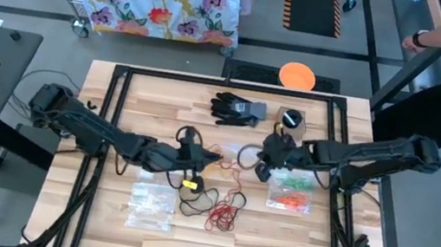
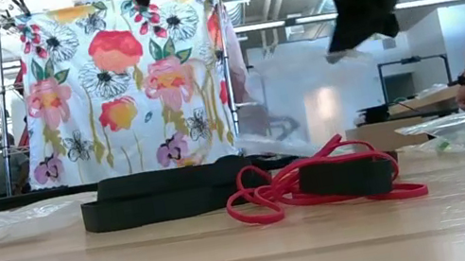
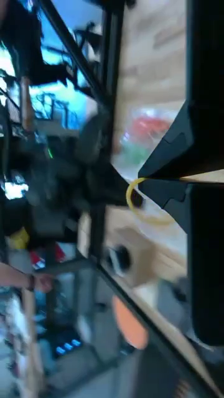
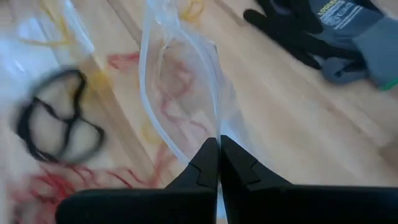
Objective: Sort rubber bands
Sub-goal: Put the yellow rubber band into the transparent zip bag
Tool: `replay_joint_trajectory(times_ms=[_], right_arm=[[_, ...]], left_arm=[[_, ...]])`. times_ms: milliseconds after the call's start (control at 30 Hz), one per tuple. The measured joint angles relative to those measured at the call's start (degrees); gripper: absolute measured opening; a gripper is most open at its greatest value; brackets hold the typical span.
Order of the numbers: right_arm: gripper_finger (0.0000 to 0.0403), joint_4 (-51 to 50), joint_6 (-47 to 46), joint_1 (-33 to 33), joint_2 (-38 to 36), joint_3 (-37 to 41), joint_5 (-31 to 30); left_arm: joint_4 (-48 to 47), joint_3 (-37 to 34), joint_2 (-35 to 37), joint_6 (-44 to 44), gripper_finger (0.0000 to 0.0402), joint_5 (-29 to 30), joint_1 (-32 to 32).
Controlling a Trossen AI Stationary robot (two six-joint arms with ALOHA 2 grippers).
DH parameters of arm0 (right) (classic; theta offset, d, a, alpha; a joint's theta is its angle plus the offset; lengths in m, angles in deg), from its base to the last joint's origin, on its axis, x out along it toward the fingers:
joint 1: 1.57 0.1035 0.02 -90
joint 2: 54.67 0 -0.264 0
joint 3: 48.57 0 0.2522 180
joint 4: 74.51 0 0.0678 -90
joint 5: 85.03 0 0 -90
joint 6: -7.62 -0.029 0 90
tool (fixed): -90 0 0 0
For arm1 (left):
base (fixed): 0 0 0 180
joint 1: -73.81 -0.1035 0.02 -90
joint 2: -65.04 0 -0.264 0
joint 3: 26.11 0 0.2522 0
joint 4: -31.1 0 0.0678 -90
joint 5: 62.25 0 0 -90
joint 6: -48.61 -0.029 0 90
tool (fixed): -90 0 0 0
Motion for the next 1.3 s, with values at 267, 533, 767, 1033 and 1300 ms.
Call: replay_joint_trajectory(times_ms=[267, 533, 767, 1033, 1300], right_arm=[[0.0005, 2.2, -4.4, -3.5, 1.2, -0.5, 6.7], [0.0005, 4.3, -5.0, -4.7, 8.5, -0.4, 15.4], [0.0005, 9.3, -3.4, -8.2, 12.2, -0.4, 21.7], [0.0005, 12.1, -2.6, -8.2, 9.2, -0.4, 21.9], [0.0005, 16.8, -1.3, -5.9, 6.7, -0.4, 21.8]], left_arm=[[7.6, 0.3, -0.6, -5.7, 0.0001, -9.0, -6.0], [5.7, 8.9, 0.3, -5.5, 0.0, -22.9, -11.5], [0.7, 11.4, 0.2, -7.1, 0.0, -23.8, -11.8], [-2.8, 10.3, 0.2, -8.0, 0.0, -20.6, -11.7], [-5.6, 9.8, 0.2, -6.6, 0.0, -18.9, -11.5]])
